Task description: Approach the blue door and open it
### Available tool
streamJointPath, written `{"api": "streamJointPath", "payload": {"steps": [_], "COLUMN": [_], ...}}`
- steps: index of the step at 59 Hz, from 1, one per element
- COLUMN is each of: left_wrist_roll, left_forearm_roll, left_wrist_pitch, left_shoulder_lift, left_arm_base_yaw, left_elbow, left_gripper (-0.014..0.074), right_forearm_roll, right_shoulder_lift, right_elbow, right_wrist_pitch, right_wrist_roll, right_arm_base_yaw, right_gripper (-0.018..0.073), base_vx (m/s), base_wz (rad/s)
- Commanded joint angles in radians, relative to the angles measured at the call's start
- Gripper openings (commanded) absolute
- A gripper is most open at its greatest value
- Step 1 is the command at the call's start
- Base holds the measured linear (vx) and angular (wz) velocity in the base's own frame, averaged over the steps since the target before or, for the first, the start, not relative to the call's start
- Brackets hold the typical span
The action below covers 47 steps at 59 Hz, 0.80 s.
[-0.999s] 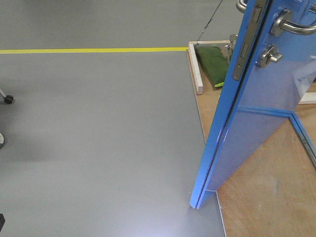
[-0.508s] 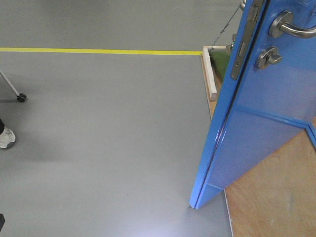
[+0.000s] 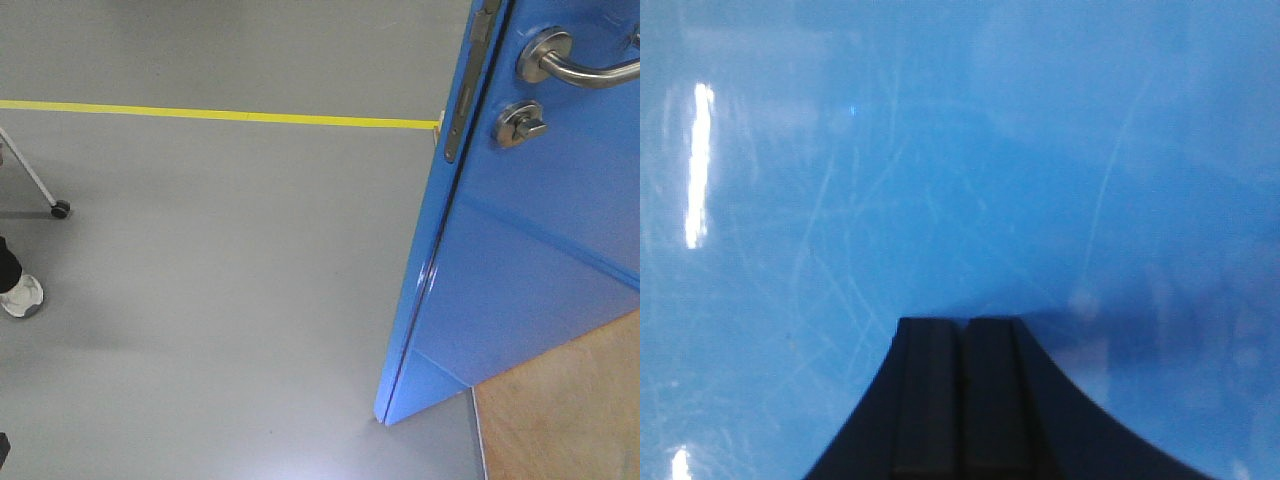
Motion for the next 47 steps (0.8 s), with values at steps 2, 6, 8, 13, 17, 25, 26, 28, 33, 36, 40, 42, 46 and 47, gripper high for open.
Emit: {"api": "streamJointPath", "payload": {"steps": [2,6,8,13,17,25,26,28,33,36,40,42,46,47], "left_wrist_roll": [-0.003,-0.003,-0.003,-0.003,-0.003,-0.003,-0.003,-0.003,-0.003,-0.003,-0.003,-0.003,-0.003,-0.003], "left_forearm_roll": [-0.005,-0.005,-0.005,-0.005,-0.005,-0.005,-0.005,-0.005,-0.005,-0.005,-0.005,-0.005,-0.005,-0.005], "left_wrist_pitch": [-0.077,-0.077,-0.077,-0.077,-0.077,-0.077,-0.077,-0.077,-0.077,-0.077,-0.077,-0.077,-0.077,-0.077], "left_shoulder_lift": [-0.015,-0.015,-0.015,-0.015,-0.015,-0.015,-0.015,-0.015,-0.015,-0.015,-0.015,-0.015,-0.015,-0.015], "left_arm_base_yaw": [-0.003,-0.003,-0.003,-0.003,-0.003,-0.003,-0.003,-0.003,-0.003,-0.003,-0.003,-0.003,-0.003,-0.003], "left_elbow": [0.001,0.001,0.001,0.001,0.001,0.001,0.001,0.001,0.001,0.001,0.001,0.001,0.001,0.001], "left_gripper": [0.0070,0.0070,0.0070,0.0070,0.0070,0.0070,0.0070,0.0070,0.0070,0.0070,0.0070,0.0070,0.0070,0.0070], "right_forearm_roll": [0.054,0.054,0.053,0.054,0.054,0.054,0.054,0.054,0.054,0.054,0.054,0.054,0.054,0.054], "right_shoulder_lift": [-0.022,-0.022,-0.022,-0.022,-0.022,-0.022,-0.022,-0.022,-0.022,-0.022,-0.022,-0.022,-0.022,-0.022], "right_elbow": [-0.033,-0.033,-0.033,-0.033,-0.033,-0.033,-0.033,-0.033,-0.033,-0.033,-0.033,-0.033,-0.033,-0.033], "right_wrist_pitch": [-0.038,-0.038,-0.037,-0.037,-0.040,-0.040,-0.040,-0.040,-0.040,-0.040,-0.040,-0.040,-0.040,-0.040], "right_wrist_roll": [-0.015,-0.015,-0.015,-0.015,-0.015,-0.015,-0.015,-0.015,-0.015,-0.015,-0.015,-0.015,-0.015,-0.015], "right_arm_base_yaw": [0.004,0.004,0.004,0.004,0.004,0.004,0.004,0.004,0.004,0.004,0.004,0.004,0.004,0.004], "right_gripper": [0.0002,0.0002,0.0002,0.0002,0.0002,0.0002,0.0002,0.0002,0.0002,0.0002,0.0002,0.0002,0.0002,0.0002], "base_vx": [0.23,0.23,0.24,0.24,0.25,0.25,0.25,0.25,0.25,0.25,0.25,0.25,0.26,0.26], "base_wz": [0.04,0.02,-0.01,-0.02,-0.02,-0.01,-0.01,0.00,0.00,0.00,0.00,0.00,0.00,0.00]}}
